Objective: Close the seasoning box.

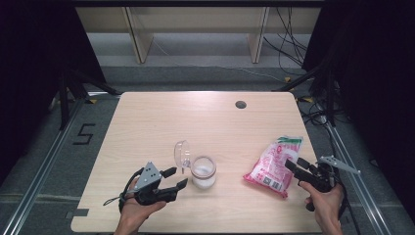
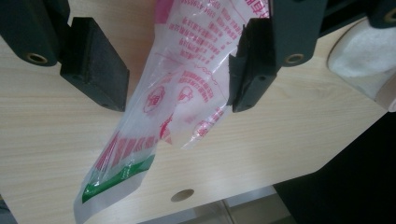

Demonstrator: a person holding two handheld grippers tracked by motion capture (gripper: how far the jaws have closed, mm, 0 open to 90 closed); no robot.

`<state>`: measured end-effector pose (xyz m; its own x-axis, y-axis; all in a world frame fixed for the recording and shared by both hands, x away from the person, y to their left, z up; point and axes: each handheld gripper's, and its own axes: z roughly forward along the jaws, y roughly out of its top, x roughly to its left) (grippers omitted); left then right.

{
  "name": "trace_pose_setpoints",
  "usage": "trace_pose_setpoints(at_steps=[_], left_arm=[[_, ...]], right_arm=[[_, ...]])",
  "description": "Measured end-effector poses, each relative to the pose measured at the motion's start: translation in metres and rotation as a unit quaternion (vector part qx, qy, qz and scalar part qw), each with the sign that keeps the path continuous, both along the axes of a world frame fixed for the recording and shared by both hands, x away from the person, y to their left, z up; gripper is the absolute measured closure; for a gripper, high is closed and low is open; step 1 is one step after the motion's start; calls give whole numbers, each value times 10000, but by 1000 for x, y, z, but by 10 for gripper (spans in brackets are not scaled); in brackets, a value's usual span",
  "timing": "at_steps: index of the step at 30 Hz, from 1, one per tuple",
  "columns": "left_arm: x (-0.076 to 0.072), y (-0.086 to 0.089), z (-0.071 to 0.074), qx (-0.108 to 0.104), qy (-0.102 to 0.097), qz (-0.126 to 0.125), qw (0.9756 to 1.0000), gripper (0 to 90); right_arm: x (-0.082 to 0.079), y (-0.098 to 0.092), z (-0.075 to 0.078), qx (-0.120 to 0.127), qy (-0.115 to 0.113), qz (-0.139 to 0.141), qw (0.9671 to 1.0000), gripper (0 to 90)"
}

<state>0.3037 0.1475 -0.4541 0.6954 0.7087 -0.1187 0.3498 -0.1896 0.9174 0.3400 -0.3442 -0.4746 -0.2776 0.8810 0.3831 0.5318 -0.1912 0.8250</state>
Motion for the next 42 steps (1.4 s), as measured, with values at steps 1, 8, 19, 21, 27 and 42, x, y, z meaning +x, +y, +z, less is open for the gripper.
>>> trace_pose_setpoints(at_steps=[1,8,19,21,27,42], left_arm=[[0,1,0,-9,-2,-15,10000,505],[4,8,-2,75,-243,21,9997,756],[11,15,0,66,-246,138,9996,893],[12,14,3,65,-261,112,9996,894],[18,16,9,95,-322,171,9993,894],[25,14,15,171,-370,150,9991,893]], right_arm=[[-1,0,1,15,-28,30,10000,376],[-14,0,2,33,-185,140,9997,365],[-31,10,4,-112,-344,270,9990,366],[-33,10,4,-208,-334,263,9989,366],[-41,11,5,-137,-383,281,9988,366],[-54,15,7,-415,-449,551,9966,366]])
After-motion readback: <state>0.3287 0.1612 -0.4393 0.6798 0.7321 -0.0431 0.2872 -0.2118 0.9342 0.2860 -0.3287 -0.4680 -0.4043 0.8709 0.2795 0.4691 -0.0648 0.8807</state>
